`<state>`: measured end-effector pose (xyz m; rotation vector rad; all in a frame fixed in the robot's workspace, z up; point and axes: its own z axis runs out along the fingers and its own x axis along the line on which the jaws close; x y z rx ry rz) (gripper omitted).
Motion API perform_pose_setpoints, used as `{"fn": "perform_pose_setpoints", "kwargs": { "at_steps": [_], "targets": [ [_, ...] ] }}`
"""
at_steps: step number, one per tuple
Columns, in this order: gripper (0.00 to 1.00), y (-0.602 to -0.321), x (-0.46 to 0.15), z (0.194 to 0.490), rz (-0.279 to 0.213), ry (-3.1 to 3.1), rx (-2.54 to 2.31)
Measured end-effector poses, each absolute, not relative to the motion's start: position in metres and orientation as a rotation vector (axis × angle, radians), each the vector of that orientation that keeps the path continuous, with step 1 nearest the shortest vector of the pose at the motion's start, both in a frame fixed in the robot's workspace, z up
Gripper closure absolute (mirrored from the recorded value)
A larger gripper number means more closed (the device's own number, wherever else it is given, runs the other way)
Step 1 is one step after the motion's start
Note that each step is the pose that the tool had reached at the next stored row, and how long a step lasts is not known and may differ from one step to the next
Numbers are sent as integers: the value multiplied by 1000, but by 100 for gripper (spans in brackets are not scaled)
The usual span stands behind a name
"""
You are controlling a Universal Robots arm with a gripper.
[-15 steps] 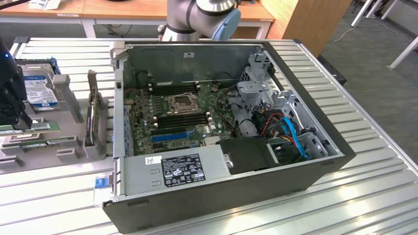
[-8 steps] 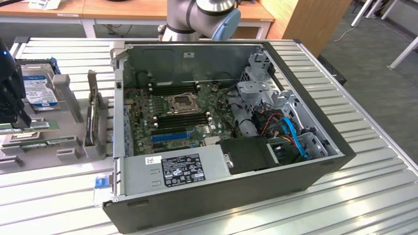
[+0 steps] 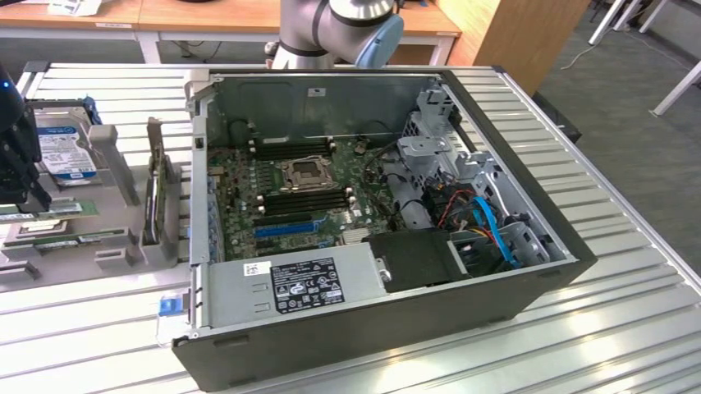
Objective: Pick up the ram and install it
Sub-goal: 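Pick up the ram and move it above insertion slot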
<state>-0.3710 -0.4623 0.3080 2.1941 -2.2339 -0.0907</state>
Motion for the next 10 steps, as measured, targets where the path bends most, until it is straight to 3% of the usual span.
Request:
{"fn": "perform_pose_setpoints", "kwargs": {
  "at_steps": [10],
  "targets": [
    [89, -462, -371, 314, -91, -2234, 2194]
  ]
}}
